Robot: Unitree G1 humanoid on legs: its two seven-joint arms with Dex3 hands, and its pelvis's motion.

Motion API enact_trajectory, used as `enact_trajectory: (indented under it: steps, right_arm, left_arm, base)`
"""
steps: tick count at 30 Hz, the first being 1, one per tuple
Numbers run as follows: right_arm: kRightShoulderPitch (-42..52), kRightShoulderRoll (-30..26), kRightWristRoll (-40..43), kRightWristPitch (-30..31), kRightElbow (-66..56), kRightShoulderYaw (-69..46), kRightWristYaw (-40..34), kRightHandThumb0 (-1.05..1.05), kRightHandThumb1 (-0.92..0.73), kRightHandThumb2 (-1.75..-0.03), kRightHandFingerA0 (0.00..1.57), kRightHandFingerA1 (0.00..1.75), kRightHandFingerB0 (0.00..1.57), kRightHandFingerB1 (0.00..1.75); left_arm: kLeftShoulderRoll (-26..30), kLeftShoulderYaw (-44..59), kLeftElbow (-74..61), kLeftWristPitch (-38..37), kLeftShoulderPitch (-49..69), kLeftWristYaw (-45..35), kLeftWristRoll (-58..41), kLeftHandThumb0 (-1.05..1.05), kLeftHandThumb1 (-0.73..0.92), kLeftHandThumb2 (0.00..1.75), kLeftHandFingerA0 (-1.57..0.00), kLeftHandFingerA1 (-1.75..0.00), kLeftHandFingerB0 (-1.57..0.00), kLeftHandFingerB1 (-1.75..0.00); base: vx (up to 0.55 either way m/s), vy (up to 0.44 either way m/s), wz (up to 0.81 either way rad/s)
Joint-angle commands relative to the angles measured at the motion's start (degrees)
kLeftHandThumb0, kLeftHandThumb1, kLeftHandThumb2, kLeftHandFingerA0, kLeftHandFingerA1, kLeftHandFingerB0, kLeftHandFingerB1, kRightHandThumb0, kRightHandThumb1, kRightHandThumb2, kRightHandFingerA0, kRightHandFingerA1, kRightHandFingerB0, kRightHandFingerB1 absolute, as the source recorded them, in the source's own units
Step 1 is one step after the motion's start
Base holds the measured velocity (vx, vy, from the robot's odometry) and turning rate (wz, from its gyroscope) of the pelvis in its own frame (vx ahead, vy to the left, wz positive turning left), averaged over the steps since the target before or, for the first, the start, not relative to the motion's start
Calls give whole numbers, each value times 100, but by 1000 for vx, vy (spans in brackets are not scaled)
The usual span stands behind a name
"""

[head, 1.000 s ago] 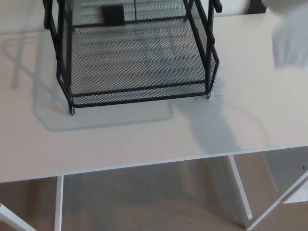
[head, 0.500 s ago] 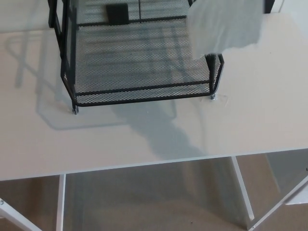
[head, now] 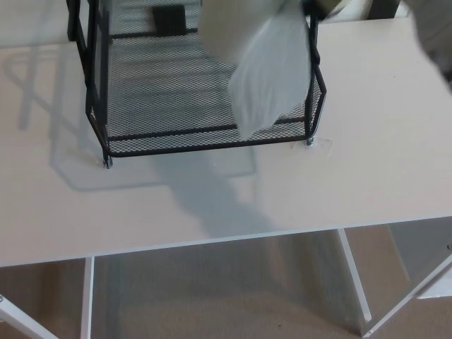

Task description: The robot walks towards a desk on which a file tray is kept in the middle and a toilet paper roll is kept on its right. The robot uses its right hand to hook on finger in the gap of the roll and grabs it, lifts it and places it on the tray.

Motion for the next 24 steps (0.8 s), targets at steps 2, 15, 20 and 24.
enact_trajectory:
  steps: [2, 15, 20, 24]
  right_arm:
    - [-60, 320, -534, -318, 469, 447, -540, -34, -61, -58, 79, 157, 82, 62]
    - [-320, 757, -721, -370, 1060, 770, -333, -32, -60, -60, 73, 140, 79, 62]
    - [-306, 697, -496, -371, 1141, 484, -186, -36, -63, -61, 70, 146, 60, 47]
    - [-423, 612, -447, -334, 1105, 384, 226, -47, -59, -59, 70, 130, 22, 42]
  left_arm:
    - [23, -50, 5, -210, -7, 59, 116, -99, 76, 136, -112, -138, -7, -70]
    - [40, -82, 30, -262, -9, 5, 82, -105, 79, 136, -78, -116, -5, -68]
    - [8, -127, -45, -131, -29, 20, 113, -105, 77, 133, -68, -107, -18, -69]
    - [-23, -86, -87, -126, 3, 3, 70, -105, 78, 134, -68, -108, -16, -64]
  base:
    - [0, 0, 0]
    - [0, 0, 0]
    - [0, 0, 0]
    - [0, 0, 0]
